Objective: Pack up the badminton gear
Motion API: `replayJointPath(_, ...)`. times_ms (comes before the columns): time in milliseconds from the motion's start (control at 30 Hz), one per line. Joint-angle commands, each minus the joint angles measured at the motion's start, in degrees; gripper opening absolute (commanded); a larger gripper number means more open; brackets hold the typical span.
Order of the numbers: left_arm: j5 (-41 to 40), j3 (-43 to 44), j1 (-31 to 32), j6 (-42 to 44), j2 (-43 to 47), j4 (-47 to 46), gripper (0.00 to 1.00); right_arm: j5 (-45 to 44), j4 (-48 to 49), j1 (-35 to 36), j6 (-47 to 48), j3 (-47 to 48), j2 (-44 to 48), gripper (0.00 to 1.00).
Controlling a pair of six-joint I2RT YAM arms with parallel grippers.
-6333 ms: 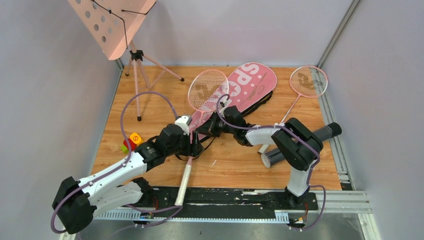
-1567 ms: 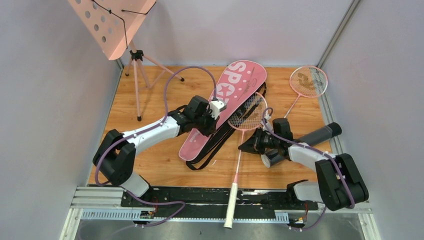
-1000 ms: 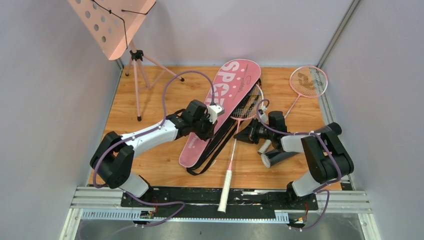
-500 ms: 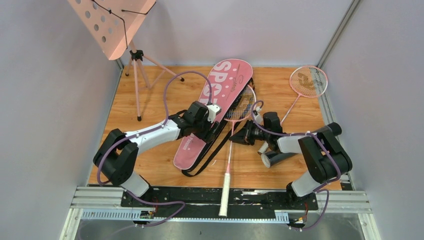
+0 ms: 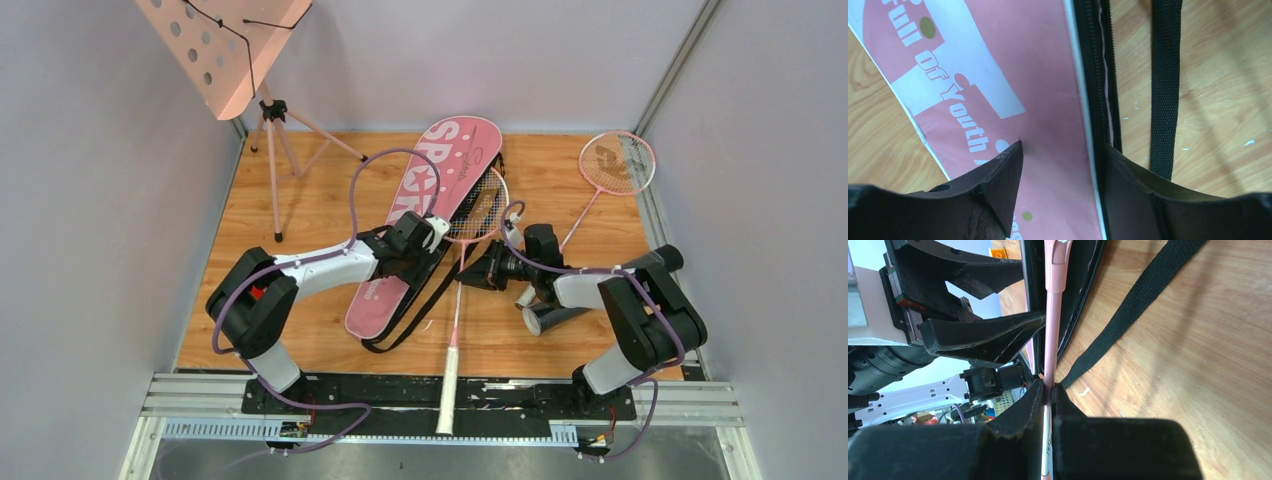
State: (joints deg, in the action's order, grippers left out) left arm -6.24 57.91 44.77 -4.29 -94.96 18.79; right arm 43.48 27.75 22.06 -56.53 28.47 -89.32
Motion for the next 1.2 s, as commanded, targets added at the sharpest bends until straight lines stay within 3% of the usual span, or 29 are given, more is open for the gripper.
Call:
replayJointPath(0, -5.4, 2.6, 1.6, 2.1, 0.6, -0.3, 0.58, 0.9, 5.6, 0.8, 0.6, -0.3, 3.2, 0.0)
replayJointPath(33, -5.6, 2.6, 2.4, 2.4, 1.0, -0.3, 0.42, 0.9, 5.5, 0.9, 0.6, -0.5, 3.4, 0.0)
replayJointPath(100, -5.3, 2.4, 3.5, 3.1, 2.4, -0.7, 0.21, 1.0, 4.7, 1.5, 0.2, -0.8, 3.9, 0.0)
replayJointPath(200, -3.2, 1.6, 4.5, 3.4, 5.4, -2.0, 0.05, 0.7, 3.2, 3.7, 0.0, -0.3, 5.0, 0.0)
replayJointPath(267, -1.3, 0.6, 4.8, 3.0, 7.5, -3.5, 0.0, 0.0, 1.2, 5.5, 0.6, 0.7, 5.7, 0.0)
replayJointPath(533, 5.5, -5.9, 5.1, 3.7, 15.9, -8.9, 0.0, -2.6, -4.0, 6.2, 2.9, 4.9, 4.9, 0.0)
replayJointPath(800, 8.9, -8.5, 5.3, 2.9, 17.3, -9.2, 0.0, -3.2, -2.6, 1.2, 1.8, 9.8, 2.6, 0.0)
replayJointPath(1167, 16.1, -12.0, 5.4, 0.2, 18.5, -14.8, 0.0, -7.4, 4.2, -1.0, -3.0, 18.9, -8.9, 0.0)
